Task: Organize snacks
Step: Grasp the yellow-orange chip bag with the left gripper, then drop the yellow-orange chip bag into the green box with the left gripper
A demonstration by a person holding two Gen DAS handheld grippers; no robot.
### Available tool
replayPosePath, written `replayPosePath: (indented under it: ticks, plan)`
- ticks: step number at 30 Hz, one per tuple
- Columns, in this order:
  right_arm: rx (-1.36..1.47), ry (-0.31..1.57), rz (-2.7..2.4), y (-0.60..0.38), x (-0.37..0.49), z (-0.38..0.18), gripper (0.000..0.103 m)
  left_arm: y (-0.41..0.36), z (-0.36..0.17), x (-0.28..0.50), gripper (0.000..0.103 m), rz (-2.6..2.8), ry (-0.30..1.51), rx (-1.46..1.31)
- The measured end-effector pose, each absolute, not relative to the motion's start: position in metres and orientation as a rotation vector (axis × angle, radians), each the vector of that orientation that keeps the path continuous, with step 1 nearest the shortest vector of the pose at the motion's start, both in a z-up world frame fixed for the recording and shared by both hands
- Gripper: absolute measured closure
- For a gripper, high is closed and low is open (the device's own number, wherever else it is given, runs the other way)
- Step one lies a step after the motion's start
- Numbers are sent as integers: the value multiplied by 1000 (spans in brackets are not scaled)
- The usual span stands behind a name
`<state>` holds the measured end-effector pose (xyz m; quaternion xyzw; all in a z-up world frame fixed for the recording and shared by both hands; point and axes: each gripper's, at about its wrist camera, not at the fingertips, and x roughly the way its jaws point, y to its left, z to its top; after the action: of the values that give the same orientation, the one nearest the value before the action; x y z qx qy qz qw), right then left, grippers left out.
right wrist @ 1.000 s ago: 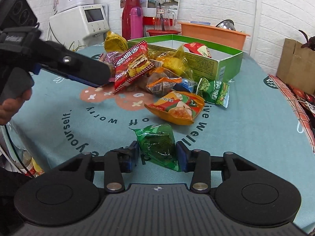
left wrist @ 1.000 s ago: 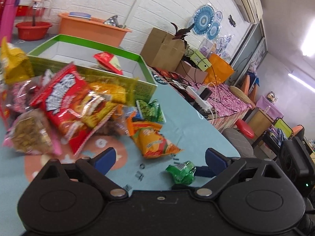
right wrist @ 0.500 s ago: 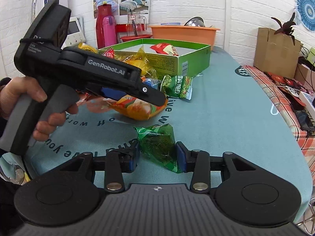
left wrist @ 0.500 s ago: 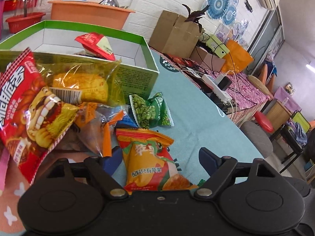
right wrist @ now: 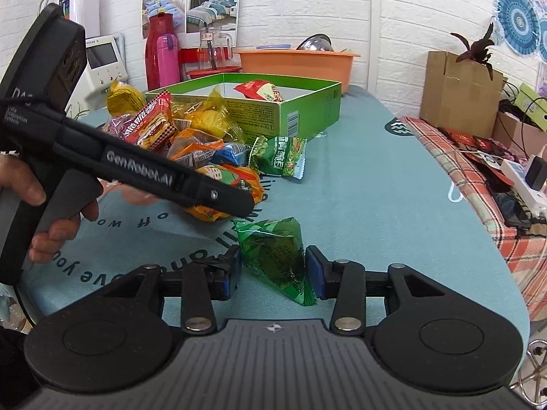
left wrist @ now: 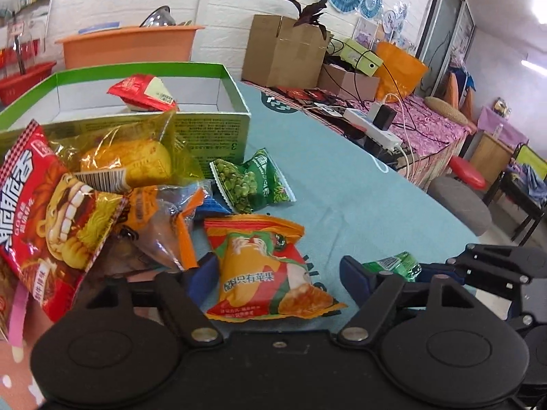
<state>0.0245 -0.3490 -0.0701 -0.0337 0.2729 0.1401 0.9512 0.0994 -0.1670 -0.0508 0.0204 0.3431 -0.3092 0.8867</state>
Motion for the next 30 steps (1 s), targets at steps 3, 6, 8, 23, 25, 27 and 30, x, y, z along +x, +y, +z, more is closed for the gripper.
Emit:
replayPosePath:
  ticks: [3, 6, 8, 23, 25, 27, 30]
  plan:
    - [-77, 555, 271, -349, 25, -70, 33, -159, -52, 99, 22, -647, 713, 23]
    - [-80, 552, 266, -348, 26, -70, 33, -157, -54, 97, 19, -656, 697, 25]
    - [-83, 553, 262, -346, 27, -70, 33, -160, -54, 95, 19, -656, 687, 44]
    - [-67, 491, 301, -339, 33, -47, 44, -108, -25, 83, 41, -787, 729, -262]
    - [-62, 460, 308, -337, 37, -37, 44, -100, -9, 77, 41, -796, 683, -272]
    - [-54, 431, 316, -335, 43, -28, 44, -92, 5, 75, 42, -809, 643, -297]
    - [-65, 380, 324, -329, 53, -14, 44, -82, 26, 77, 42, -799, 575, -307]
